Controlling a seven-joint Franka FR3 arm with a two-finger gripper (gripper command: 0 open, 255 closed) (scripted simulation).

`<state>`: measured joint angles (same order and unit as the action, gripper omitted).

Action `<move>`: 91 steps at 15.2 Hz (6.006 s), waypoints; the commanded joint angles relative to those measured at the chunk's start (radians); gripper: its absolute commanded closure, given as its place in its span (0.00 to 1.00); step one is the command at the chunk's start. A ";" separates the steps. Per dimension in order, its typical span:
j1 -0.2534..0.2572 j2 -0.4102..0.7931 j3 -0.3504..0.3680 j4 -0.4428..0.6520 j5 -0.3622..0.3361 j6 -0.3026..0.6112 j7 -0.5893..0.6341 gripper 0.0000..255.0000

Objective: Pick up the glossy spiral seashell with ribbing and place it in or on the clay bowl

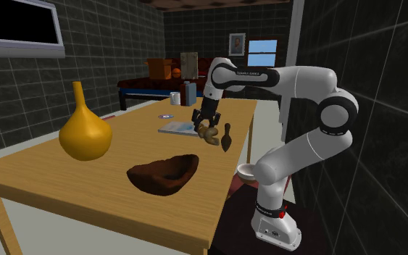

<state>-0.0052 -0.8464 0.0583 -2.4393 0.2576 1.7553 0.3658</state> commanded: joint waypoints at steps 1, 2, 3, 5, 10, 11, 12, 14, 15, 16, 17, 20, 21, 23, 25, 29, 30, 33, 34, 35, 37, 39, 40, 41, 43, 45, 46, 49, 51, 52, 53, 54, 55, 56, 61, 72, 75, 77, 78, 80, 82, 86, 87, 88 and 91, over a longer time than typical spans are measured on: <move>0.001 0.007 0.001 0.031 -0.001 -0.023 0.007 1.00; 0.000 0.011 0.000 0.047 -0.002 -0.035 0.010 1.00; 0.000 0.015 -0.001 0.063 -0.003 -0.046 0.012 1.00; 0.000 0.023 -0.003 0.094 -0.006 -0.069 0.017 1.00; 0.000 0.047 -0.008 0.177 -0.011 -0.127 0.029 1.00; 0.000 0.052 -0.008 0.194 -0.011 -0.138 0.032 1.00; 0.000 0.058 -0.009 0.211 -0.012 -0.149 0.034 1.00; 0.000 0.069 -0.011 0.245 -0.014 -0.172 0.039 1.00; 0.001 0.075 -0.012 0.263 -0.015 -0.184 0.041 1.00; 0.001 0.081 -0.013 0.281 -0.015 -0.195 0.044 1.00; 0.001 0.087 -0.013 0.298 -0.016 -0.207 0.046 1.00; 0.002 0.107 -0.016 0.353 -0.018 -0.241 0.054 1.00; 0.002 0.114 -0.017 0.372 -0.018 -0.253 0.056 1.00; 0.002 0.128 -0.018 0.410 -0.019 -0.276 0.061 1.00; 0.003 0.143 -0.020 0.449 -0.020 -0.299 0.066 1.00; 0.004 0.170 -0.022 0.517 -0.021 -0.339 0.075 1.00; 0.008 0.161 -0.001 0.511 -0.011 -0.337 0.099 1.00; 0.020 0.138 0.061 0.498 0.020 -0.330 0.169 1.00; 0.023 0.132 0.083 0.496 0.030 -0.327 0.192 1.00; 0.027 0.127 0.104 0.495 0.041 -0.324 0.216 1.00; 0.034 0.121 0.147 0.497 0.062 -0.318 0.263 1.00; 0.040 0.119 0.191 0.503 0.082 -0.311 0.311 1.00; 0.043 0.119 0.214 0.507 0.092 -0.308 0.334 1.00; 0.045 0.121 0.236 0.513 0.102 -0.304 0.358 1.00; 0.049 0.127 0.282 0.527 0.120 -0.296 0.406 1.00; 0.051 0.137 0.330 0.546 0.136 -0.287 0.454 1.00; 0.052 0.144 0.354 0.557 0.144 -0.282 0.479 1.00; 0.049 0.170 0.429 0.597 0.162 -0.267 0.553 1.00; 0.044 0.192 0.483 0.629 0.170 -0.257 0.603 1.00; 0.040 0.205 0.511 0.647 0.173 -0.252 0.628 1.00; 0.036 0.219 0.539 0.666 0.175 -0.246 0.654 1.00; 0.030 0.234 0.569 0.687 0.175 -0.241 0.680 1.00; 0.023 0.251 0.600 0.708 0.174 -0.236 0.707 1.00; 0.015 0.268 0.633 0.731 0.172 -0.230 0.734 1.00; -0.009 0.310 0.735 0.765 0.165 -0.191 0.808 1.00; 0.031 0.233 0.729 0.564 0.211 -0.064 0.767 1.00; 0.031 0.233 0.729 0.564 0.212 -0.064 0.767 1.00; 0.031 0.233 0.729 0.564 0.212 -0.064 0.767 1.00; 0.031 0.233 0.729 0.564 0.212 -0.064 0.767 1.00; 0.031 0.233 0.729 0.564 0.212 -0.064 0.767 0.00; 0.031 0.233 0.729 0.564 0.212 -0.064 0.767 0.00; 0.029 0.237 0.718 0.597 0.205 -0.095 0.771 0.00; 0.028 0.243 0.708 0.632 0.199 -0.127 0.776 0.00; 0.026 0.250 0.700 0.669 0.193 -0.158 0.781 0.00; 0.024 0.257 0.694 0.699 0.188 -0.183 0.785 0.00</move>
<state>0.0172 -0.5889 0.7555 -1.7489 0.4457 1.5818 1.1492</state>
